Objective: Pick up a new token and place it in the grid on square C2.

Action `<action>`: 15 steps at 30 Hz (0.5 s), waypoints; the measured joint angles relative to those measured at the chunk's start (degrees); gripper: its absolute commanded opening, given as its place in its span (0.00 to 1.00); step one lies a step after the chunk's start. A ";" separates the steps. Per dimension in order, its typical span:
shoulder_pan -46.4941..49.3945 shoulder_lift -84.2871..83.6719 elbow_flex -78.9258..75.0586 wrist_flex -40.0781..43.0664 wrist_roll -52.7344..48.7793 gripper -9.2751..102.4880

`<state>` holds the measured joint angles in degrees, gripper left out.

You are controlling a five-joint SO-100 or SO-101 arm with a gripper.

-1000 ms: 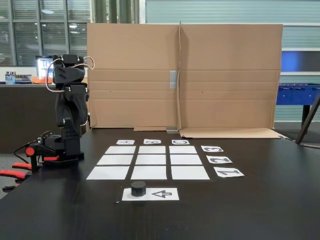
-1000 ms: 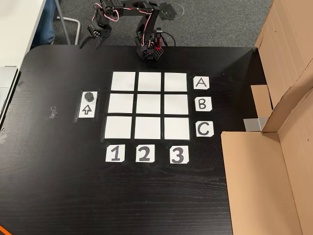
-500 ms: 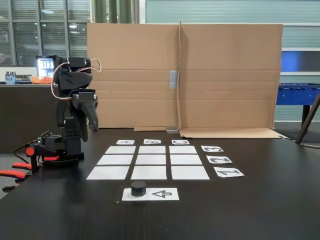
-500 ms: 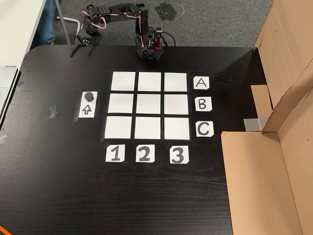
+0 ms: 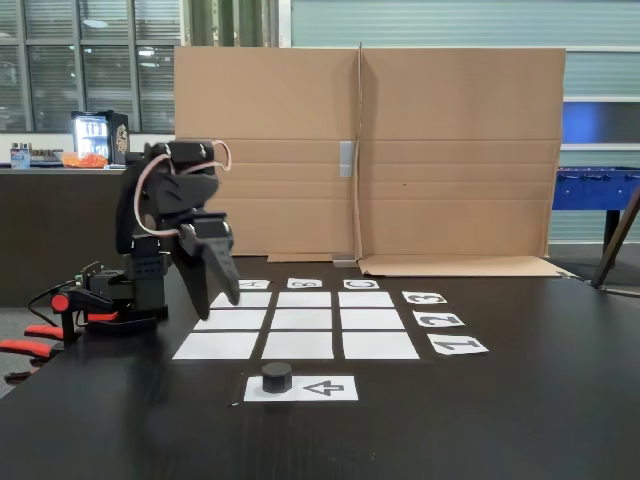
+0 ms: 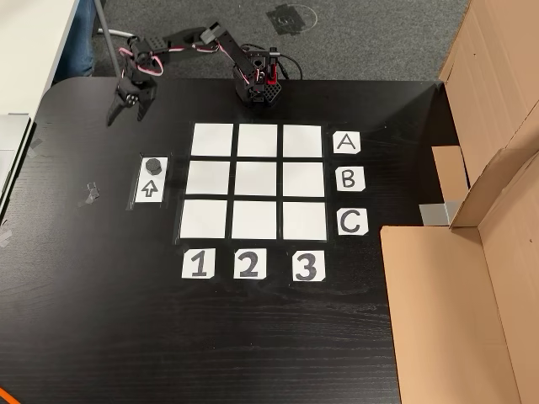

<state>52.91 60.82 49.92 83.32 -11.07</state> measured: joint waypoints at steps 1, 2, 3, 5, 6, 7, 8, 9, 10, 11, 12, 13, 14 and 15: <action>-0.35 -0.88 -0.79 0.18 0.00 0.43; -0.70 -2.29 -2.37 1.05 0.00 0.43; -1.23 -4.31 -5.01 1.76 0.18 0.43; -2.37 -7.21 -8.09 2.64 0.35 0.43; -2.64 -8.35 -9.58 3.16 0.44 0.43; -3.16 -9.58 -11.16 3.34 0.44 0.43; -3.69 -10.46 -11.78 3.60 0.53 0.43; -4.39 -11.16 -11.95 3.60 0.70 0.43; -4.83 -11.51 -12.13 3.60 0.97 0.43; -5.36 -11.60 -12.30 3.78 1.32 0.43; -5.80 -11.69 -12.39 3.96 1.49 0.43; -6.15 -11.78 -12.39 4.13 1.58 0.43; -6.50 -11.78 -12.39 4.22 2.02 0.44; -6.77 -11.78 -12.39 4.48 2.29 0.45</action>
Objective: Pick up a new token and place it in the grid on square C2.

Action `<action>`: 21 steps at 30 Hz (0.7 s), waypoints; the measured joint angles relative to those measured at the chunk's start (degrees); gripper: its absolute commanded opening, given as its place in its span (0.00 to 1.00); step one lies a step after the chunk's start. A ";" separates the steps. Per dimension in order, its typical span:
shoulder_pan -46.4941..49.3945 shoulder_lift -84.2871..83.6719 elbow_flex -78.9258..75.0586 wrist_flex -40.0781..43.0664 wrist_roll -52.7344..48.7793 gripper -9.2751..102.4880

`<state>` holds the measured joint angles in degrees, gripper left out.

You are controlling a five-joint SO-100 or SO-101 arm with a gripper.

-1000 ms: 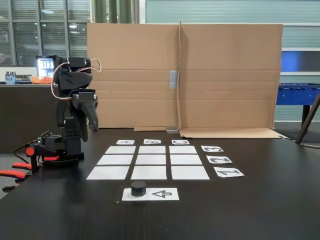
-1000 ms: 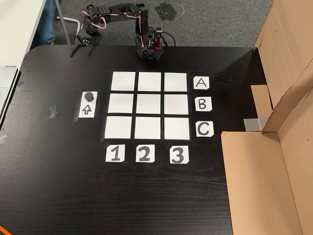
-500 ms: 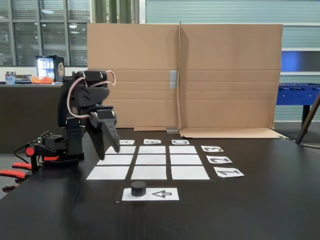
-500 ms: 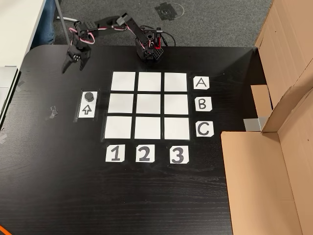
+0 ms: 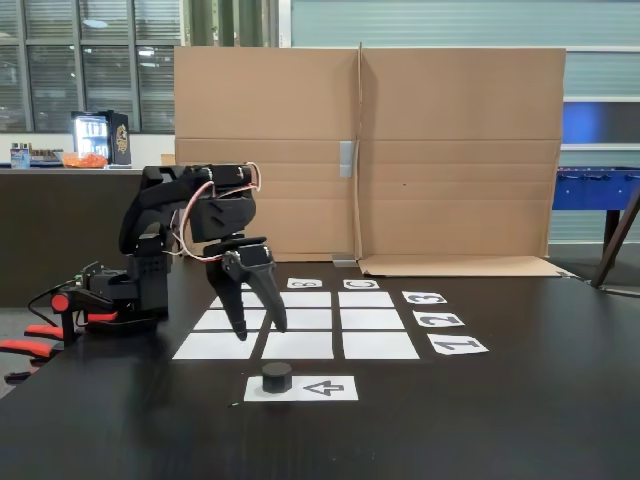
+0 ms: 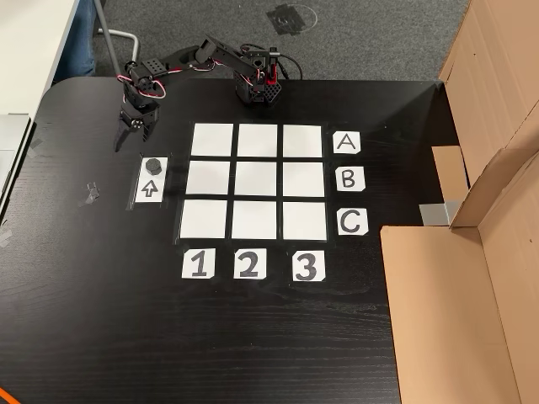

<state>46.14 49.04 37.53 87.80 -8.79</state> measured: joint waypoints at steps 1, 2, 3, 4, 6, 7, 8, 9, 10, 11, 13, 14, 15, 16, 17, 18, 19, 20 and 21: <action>-0.35 0.00 0.00 0.26 0.26 0.45; -0.53 0.00 0.00 0.53 0.62 0.45; -0.79 0.00 0.00 1.05 0.97 0.46; -1.14 0.00 0.00 1.58 1.14 0.46; -1.49 0.00 0.00 2.29 1.85 0.46; -1.49 0.00 0.00 2.64 2.02 0.46; -1.58 0.00 0.00 2.72 2.20 0.46; -1.58 0.00 0.00 2.72 2.29 0.46; -1.58 0.00 0.00 2.90 2.29 0.47; -1.58 0.00 0.00 3.43 2.29 0.47; -1.58 -0.18 -0.09 4.22 2.29 0.47; -1.58 -0.35 -0.09 4.48 2.29 0.47; -1.67 -0.44 -0.09 4.83 2.29 0.47; -1.67 -0.62 -0.09 5.01 2.29 0.47; -1.76 -0.70 -0.09 5.27 2.29 0.47; -1.76 -0.79 -0.09 5.27 2.37 0.47; -1.76 -0.88 -0.09 5.62 2.55 0.47; -1.76 -0.97 -0.09 5.80 2.72 0.47; -1.85 -1.23 -0.09 5.89 2.81 0.47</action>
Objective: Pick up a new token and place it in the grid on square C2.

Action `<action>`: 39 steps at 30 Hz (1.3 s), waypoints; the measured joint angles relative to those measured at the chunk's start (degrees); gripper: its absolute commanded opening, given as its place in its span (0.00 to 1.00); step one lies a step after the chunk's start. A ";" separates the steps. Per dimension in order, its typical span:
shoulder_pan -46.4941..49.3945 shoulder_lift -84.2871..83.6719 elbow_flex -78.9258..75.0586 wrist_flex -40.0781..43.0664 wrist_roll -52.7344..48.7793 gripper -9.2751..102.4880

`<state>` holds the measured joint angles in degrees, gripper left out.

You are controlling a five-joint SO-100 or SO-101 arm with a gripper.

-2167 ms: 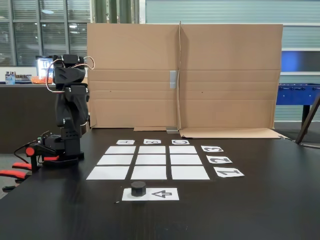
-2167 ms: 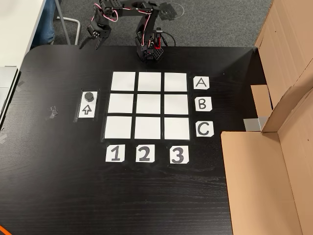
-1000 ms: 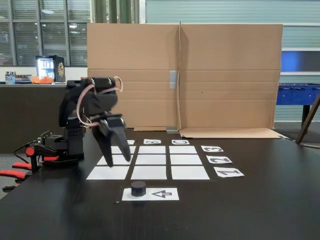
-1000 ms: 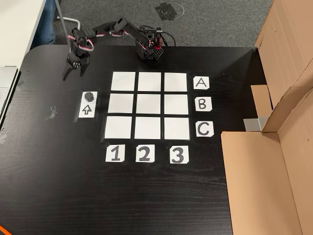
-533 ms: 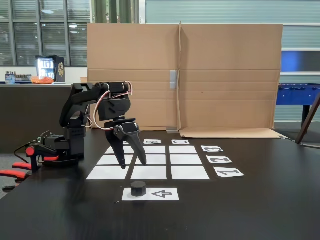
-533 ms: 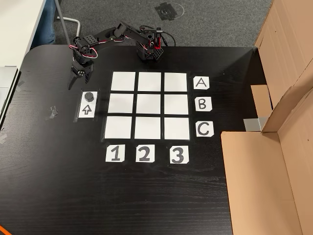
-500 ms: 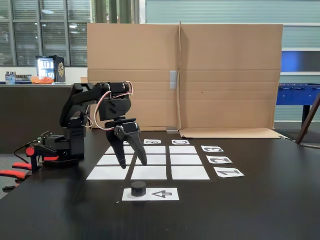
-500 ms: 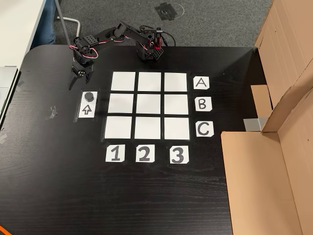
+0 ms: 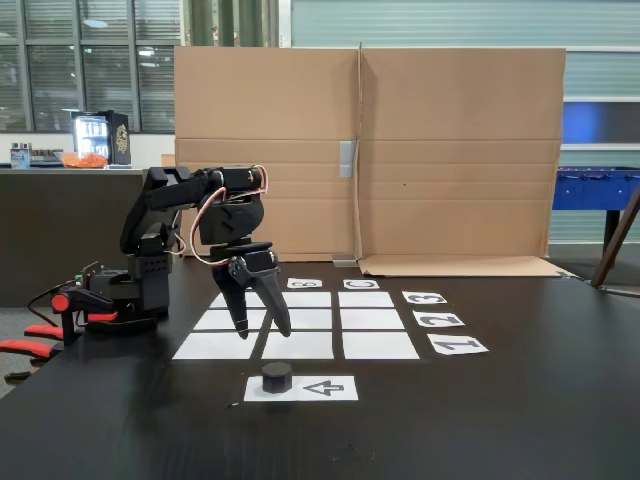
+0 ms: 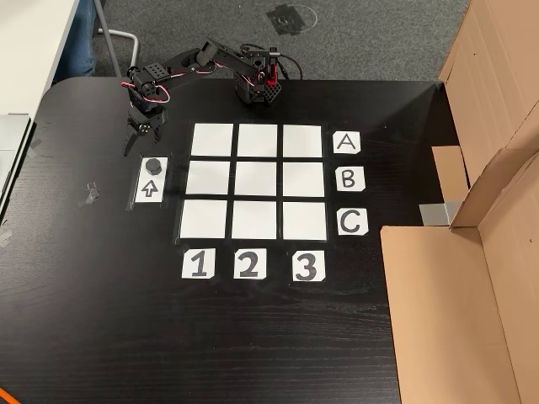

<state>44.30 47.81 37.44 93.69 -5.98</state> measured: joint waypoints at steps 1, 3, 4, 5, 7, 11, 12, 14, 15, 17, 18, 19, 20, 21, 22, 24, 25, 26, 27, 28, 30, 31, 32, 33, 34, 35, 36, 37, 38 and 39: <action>-0.18 -0.35 0.00 0.18 0.00 0.47; -0.53 -0.97 0.00 0.35 0.00 0.47; -0.70 -1.23 0.00 0.35 0.00 0.47; -0.88 -1.49 0.00 0.35 0.09 0.47; -1.05 -2.02 -0.18 0.35 0.44 0.47; -1.67 -3.52 -0.70 0.35 0.53 0.47; -1.76 -4.13 -1.32 0.35 0.53 0.47; -2.02 -4.66 -1.76 0.35 0.53 0.47; -2.20 -5.19 -2.37 0.35 0.53 0.47; -2.46 -6.15 -3.25 0.44 0.62 0.47; -2.46 -6.59 -3.69 0.44 0.62 0.47; -2.46 -7.12 -4.22 0.44 0.79 0.47; -2.55 -7.47 -4.57 0.44 0.88 0.47; -2.72 -7.91 -4.92 0.44 0.88 0.47; -2.72 -8.35 -5.27 0.44 0.97 0.47; -2.72 -8.96 -5.71 0.44 1.05 0.47; -2.72 -9.32 -5.98 0.44 1.05 0.47; -2.81 -9.67 -6.15 0.44 1.05 0.47; -2.99 -10.02 -6.42 0.53 1.05 0.47; -2.99 -10.20 -6.50 0.53 1.05 0.47; -3.16 -11.07 -6.94 0.53 1.41 0.47; -3.25 -11.51 -7.12 0.53 1.49 0.47; -3.25 -11.95 -7.29 0.53 1.58 0.47; -3.25 -12.22 -7.56 0.53 1.58 0.47; -3.16 -12.30 -7.73 0.53 1.58 0.47; -3.16 -12.74 -8.17 0.53 1.58 0.47; -3.25 -13.10 -8.44 0.53 1.58 0.47; -3.34 -13.36 -8.53 0.53 1.58 0.47; -3.34 -13.54 -8.53 0.53 1.58 0.47; -3.34 -13.62 -8.61 0.53 1.58 0.47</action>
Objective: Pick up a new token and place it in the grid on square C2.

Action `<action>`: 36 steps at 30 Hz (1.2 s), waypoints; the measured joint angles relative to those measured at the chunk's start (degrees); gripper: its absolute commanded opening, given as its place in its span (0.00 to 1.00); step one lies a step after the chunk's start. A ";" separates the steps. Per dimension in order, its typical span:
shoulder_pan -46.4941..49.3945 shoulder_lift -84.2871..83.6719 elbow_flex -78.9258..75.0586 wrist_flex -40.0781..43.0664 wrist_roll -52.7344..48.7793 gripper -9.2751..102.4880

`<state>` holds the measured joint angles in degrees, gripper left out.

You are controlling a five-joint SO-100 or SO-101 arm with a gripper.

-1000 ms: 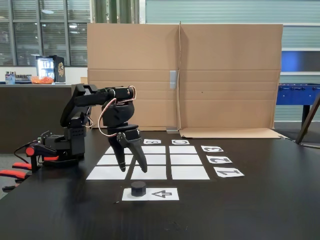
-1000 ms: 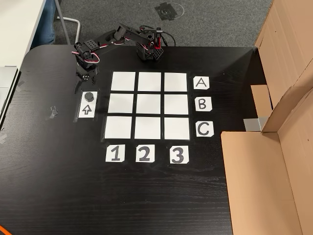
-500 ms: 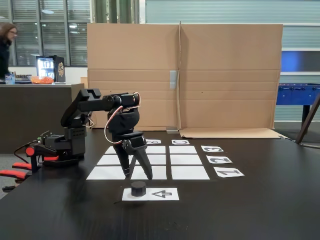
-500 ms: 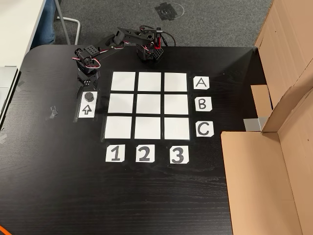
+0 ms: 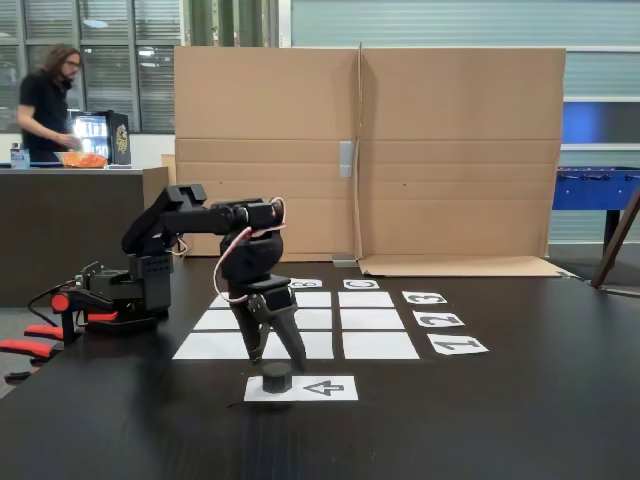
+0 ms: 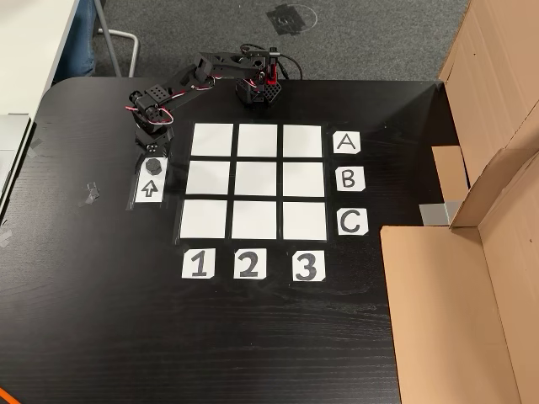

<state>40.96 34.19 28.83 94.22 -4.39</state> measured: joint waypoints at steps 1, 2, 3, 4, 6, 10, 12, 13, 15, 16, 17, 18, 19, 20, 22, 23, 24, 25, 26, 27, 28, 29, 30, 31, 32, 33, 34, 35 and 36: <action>0.00 -0.18 0.00 0.00 0.00 0.47; 0.00 -0.18 0.00 0.00 0.00 0.47; -0.09 -0.62 -0.09 0.00 0.00 0.47; -0.26 -0.88 -0.35 0.00 0.00 0.47; -0.35 -1.32 -0.53 0.00 0.00 0.47; -0.44 -1.67 -1.14 0.00 0.00 0.47; -0.53 -1.76 -1.23 0.00 0.00 0.37; -0.35 -1.76 -1.32 0.00 0.00 0.30; -0.35 -1.76 -1.32 0.00 0.18 0.21; -0.35 -1.76 -1.41 0.00 0.35 0.17; -0.35 -1.76 -1.41 -0.09 0.44 0.15; -0.35 -1.76 -1.41 -0.18 0.53 0.12; -0.35 -1.76 -1.41 0.00 0.53 0.11; -0.35 -1.76 -1.41 0.00 0.53 0.10; -0.35 -1.76 -1.41 0.00 0.53 0.09; -0.35 -1.76 -1.41 0.00 0.53 0.08; -0.35 -2.02 -1.49 0.00 0.53 0.08; -0.35 -2.02 -1.76 0.00 0.53 0.08; -0.35 -2.11 -1.93 0.00 0.53 0.08; -0.35 -2.11 -2.02 0.00 0.70 0.08; -0.35 -2.11 -2.02 0.00 0.79 0.08; -0.35 -2.11 -2.02 0.00 0.88 0.08; -0.35 -2.11 -2.02 0.00 0.97 0.08; -0.35 -2.11 -2.02 0.00 0.97 0.08; -0.35 -2.11 -2.02 0.00 0.97 0.08; -0.35 -2.11 -2.02 0.00 0.97 0.08; -0.35 -2.11 -2.02 0.00 0.97 0.08; -0.35 -2.11 -2.02 0.00 0.97 0.08; -0.35 -2.11 -2.02 0.00 0.97 0.08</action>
<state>40.61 32.08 26.81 94.22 -3.43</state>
